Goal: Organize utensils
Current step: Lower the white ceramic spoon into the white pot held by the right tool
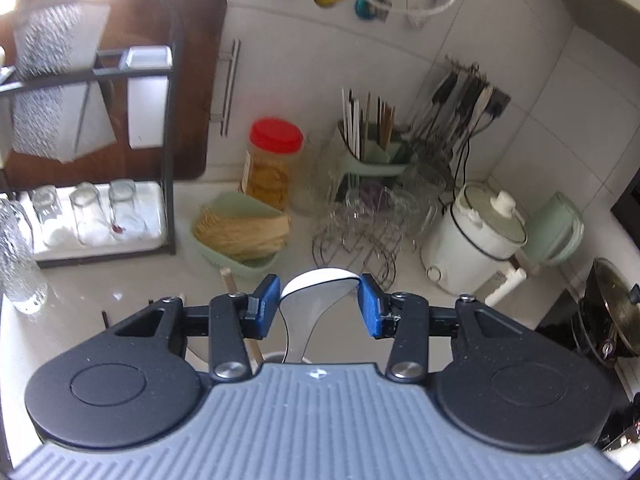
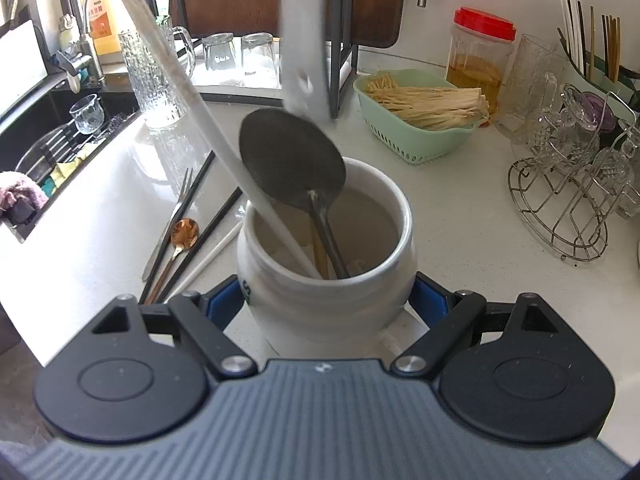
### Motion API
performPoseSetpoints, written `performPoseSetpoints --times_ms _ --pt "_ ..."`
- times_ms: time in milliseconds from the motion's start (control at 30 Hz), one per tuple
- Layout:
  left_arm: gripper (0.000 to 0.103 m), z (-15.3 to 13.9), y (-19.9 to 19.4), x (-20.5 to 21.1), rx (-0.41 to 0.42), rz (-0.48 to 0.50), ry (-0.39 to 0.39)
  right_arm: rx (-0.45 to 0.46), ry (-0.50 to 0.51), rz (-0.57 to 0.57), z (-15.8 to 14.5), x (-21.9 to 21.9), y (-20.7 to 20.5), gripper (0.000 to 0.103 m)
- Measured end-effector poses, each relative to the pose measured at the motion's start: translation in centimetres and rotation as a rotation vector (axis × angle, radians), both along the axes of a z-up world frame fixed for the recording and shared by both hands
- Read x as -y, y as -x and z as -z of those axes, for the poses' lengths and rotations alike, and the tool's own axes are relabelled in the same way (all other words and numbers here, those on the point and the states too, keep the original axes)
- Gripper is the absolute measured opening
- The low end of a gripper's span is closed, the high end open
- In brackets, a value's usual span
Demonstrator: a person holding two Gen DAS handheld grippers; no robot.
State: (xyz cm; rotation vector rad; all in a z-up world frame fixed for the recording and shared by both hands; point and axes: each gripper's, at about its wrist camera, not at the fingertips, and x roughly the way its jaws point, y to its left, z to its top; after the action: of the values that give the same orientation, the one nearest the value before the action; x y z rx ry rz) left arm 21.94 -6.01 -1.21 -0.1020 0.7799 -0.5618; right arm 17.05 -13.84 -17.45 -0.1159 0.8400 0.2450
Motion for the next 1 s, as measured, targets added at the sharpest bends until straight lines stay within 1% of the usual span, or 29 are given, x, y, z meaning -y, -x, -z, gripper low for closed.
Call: performPoseSetpoints --times_ms 100,500,733,900,1000 --pt "0.048 0.9 -0.4 0.6 -0.022 0.015 -0.011 0.002 -0.001 -0.001 0.0 0.0 0.0 0.09" --pt "0.048 3.7 -2.2 1.5 -0.131 0.014 -0.035 0.005 -0.014 0.0 0.0 0.2 0.0 0.09" --pt "0.048 5.2 -3.0 2.4 -0.216 0.003 -0.074 0.007 -0.024 0.005 0.0 0.2 0.1 0.09" --pt "0.048 6.0 -3.6 3.5 -0.272 0.006 -0.138 0.009 -0.029 0.007 0.0 0.3 0.2 0.09" --pt "0.048 6.3 -4.1 3.9 -0.301 0.002 -0.159 0.01 -0.033 0.009 0.0 0.4 0.2 0.09"
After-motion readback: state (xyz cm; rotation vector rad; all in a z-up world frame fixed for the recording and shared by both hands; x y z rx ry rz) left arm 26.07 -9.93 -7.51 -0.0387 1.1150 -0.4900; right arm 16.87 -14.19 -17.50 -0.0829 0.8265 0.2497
